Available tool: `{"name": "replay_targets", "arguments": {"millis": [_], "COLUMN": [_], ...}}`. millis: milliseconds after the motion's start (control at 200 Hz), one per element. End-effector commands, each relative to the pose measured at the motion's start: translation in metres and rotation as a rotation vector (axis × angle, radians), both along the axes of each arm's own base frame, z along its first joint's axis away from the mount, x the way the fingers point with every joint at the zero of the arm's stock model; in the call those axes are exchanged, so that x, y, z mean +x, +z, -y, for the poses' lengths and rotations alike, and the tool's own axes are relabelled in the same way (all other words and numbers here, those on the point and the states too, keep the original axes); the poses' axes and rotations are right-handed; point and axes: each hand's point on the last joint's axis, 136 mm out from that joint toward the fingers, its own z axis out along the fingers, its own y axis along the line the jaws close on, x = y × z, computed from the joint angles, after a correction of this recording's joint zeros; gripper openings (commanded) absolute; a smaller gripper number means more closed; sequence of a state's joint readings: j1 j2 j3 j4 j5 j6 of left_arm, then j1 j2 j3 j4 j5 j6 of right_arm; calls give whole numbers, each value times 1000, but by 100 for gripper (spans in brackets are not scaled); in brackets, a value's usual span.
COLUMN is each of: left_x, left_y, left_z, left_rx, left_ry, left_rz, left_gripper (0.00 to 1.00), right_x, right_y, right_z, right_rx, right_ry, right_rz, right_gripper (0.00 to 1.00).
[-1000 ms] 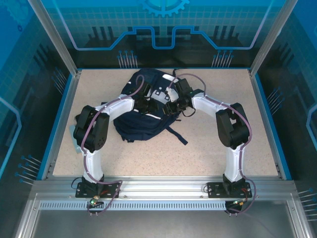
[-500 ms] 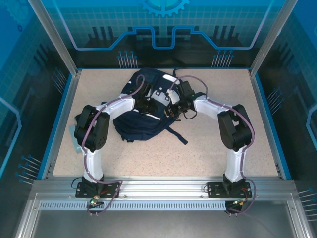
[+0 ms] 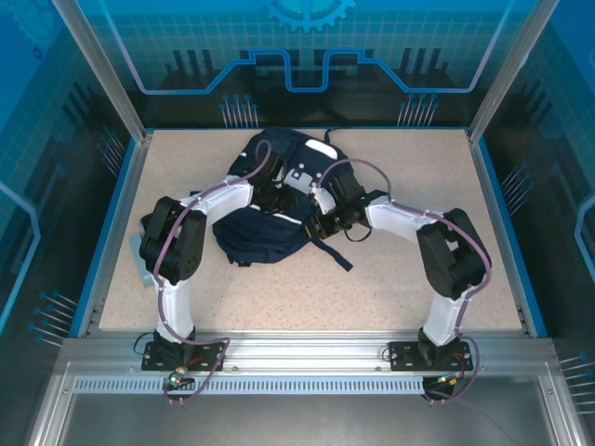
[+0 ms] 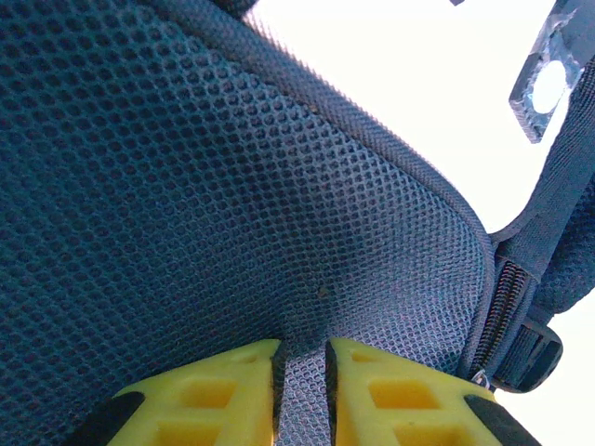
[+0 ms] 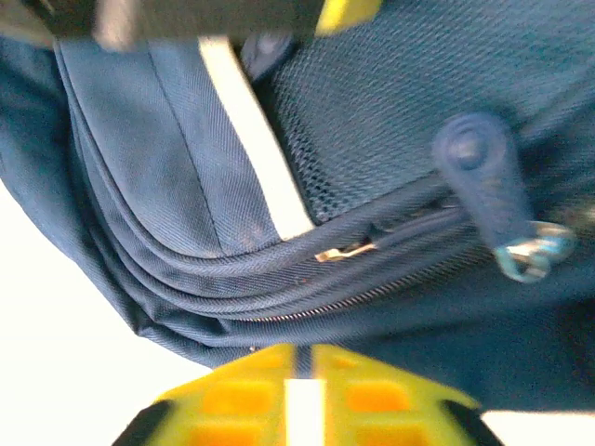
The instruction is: Pack books, pencil case, and school supplies into a backpack
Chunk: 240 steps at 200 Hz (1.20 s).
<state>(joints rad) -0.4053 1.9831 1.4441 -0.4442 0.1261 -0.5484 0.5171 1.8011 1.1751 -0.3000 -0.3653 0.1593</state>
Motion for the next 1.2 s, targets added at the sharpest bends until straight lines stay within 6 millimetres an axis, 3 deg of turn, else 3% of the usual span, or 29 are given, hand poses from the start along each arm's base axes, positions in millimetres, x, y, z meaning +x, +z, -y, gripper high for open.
{"name": "replay_targets", "arguments": {"millis": [0,40,230,375,485,580,1020,1196], "left_x": [-16,-15,-15,-15,-13,-13,-18,-22], "left_y": [-19,-16,-14,7,26,29,-34,-44], "left_z": [-12,-11,-8,-5,-17,-31,-39,-40], "left_rx": [57,49,23,-29,-59,-68,44,72], "left_ry": [3,2,9,12,54,92,82,91], "left_rz": [-78,-75,-81,-50,-20,-4,-128,-142], "left_gripper": [23,23,23,22,23,23,22,22], "right_x": [25,30,39,44,47,50,55,51], "right_y": [42,41,32,29,22,13,-13,-26], "right_z": [14,20,25,19,17,17,-4,-2], "right_rx": [-44,-89,-218,-280,-331,-362,-508,-550], "right_ry": [-112,-149,-295,-386,-481,-567,-655,-654], "right_rz": [148,142,104,82,26,-25,-67,-80], "right_gripper": [44,49,52,54,54,54,45,33]}}
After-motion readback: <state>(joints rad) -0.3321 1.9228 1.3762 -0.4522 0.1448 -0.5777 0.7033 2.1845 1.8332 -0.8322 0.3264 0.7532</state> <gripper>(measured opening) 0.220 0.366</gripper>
